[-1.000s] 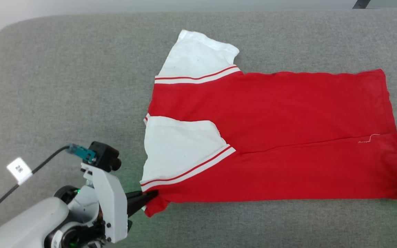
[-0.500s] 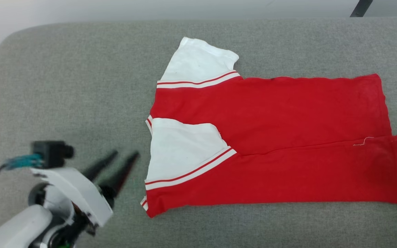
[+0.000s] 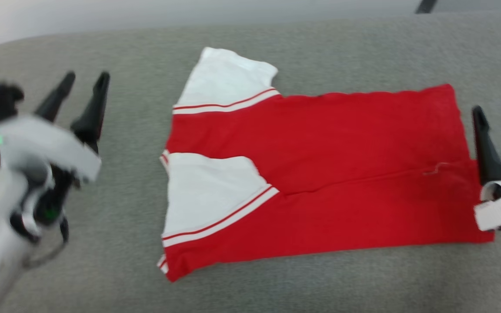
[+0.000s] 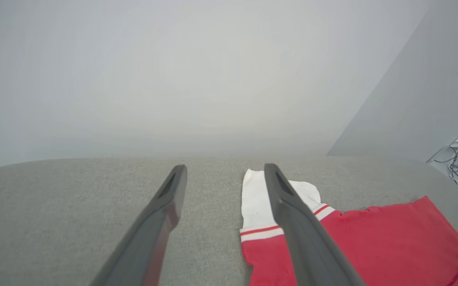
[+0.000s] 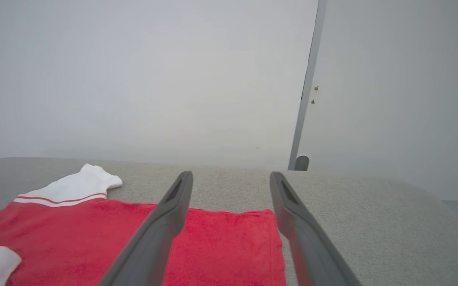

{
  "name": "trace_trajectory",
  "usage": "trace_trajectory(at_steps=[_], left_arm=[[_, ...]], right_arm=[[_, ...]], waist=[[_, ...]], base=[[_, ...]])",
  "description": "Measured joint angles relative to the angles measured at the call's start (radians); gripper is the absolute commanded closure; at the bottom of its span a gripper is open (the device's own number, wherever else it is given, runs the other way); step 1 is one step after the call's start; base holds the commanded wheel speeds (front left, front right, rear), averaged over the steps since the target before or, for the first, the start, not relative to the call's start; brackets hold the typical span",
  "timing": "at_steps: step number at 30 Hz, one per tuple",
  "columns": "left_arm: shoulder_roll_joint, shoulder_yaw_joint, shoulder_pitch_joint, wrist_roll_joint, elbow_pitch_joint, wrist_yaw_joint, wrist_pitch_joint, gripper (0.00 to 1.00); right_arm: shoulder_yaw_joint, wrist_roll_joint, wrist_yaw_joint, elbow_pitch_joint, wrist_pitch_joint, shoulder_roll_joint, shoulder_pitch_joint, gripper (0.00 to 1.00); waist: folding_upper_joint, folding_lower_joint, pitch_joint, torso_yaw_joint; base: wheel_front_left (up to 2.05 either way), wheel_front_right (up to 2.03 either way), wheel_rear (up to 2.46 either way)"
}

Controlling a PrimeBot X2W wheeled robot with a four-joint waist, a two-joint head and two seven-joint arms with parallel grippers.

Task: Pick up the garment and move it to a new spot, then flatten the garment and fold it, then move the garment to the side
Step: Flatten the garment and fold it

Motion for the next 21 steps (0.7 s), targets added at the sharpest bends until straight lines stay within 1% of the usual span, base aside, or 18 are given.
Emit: trace_trajectory(at_steps=[5, 9, 11, 15, 19, 21], left_arm=[[-0.026, -0.072, -0.215, 0.063, 0.208, -0.088, 0.169, 0.00], [-0.063, -0.109, -0.359, 0.066, 0.371, -0.183, 0.302, 0.00], [-0.074, -0.133, -0.423, 0.074, 0.445, -0.218, 0.366, 0.00], [-0.077, -0.171, -0.530, 0.084, 0.578, -0.246, 0.498, 0.00], [-0.086, -0.191, -0.597, 0.052, 0.674, -0.257, 0.654, 0.00], [-0.091, -0.198, -0.619, 0.031, 0.699, -0.259, 0.723, 0.00]], right_arm=[[0.053, -0.004, 0.000, 0.035, -0.061, 0.047, -0.042, 0.00], [0.086, -0.001, 0.000, 0.060, -0.082, 0.065, -0.061, 0.00], [0.101, 0.002, 0.000, 0.072, -0.091, 0.068, -0.065, 0.00], [0.134, 0.011, 0.000, 0.094, -0.116, 0.082, -0.094, 0.00], [0.164, 0.027, 0.000, 0.120, -0.143, 0.099, -0.107, 0.00], [0.176, 0.035, 0.000, 0.133, -0.154, 0.108, -0.113, 0.00]], waist=[[0.0000, 0.0000, 0.027, -0.054], [0.0000, 0.0000, 0.063, -0.100], [0.0000, 0.0000, 0.086, -0.121], [0.0000, 0.0000, 0.131, -0.170], [0.0000, 0.0000, 0.175, -0.223], [0.0000, 0.0000, 0.196, -0.248]], base=[[0.00, 0.00, 0.00], [0.00, 0.00, 0.00], [0.00, 0.00, 0.00], [0.00, 0.00, 0.00], [0.00, 0.00, 0.00], [0.00, 0.00, 0.00]])
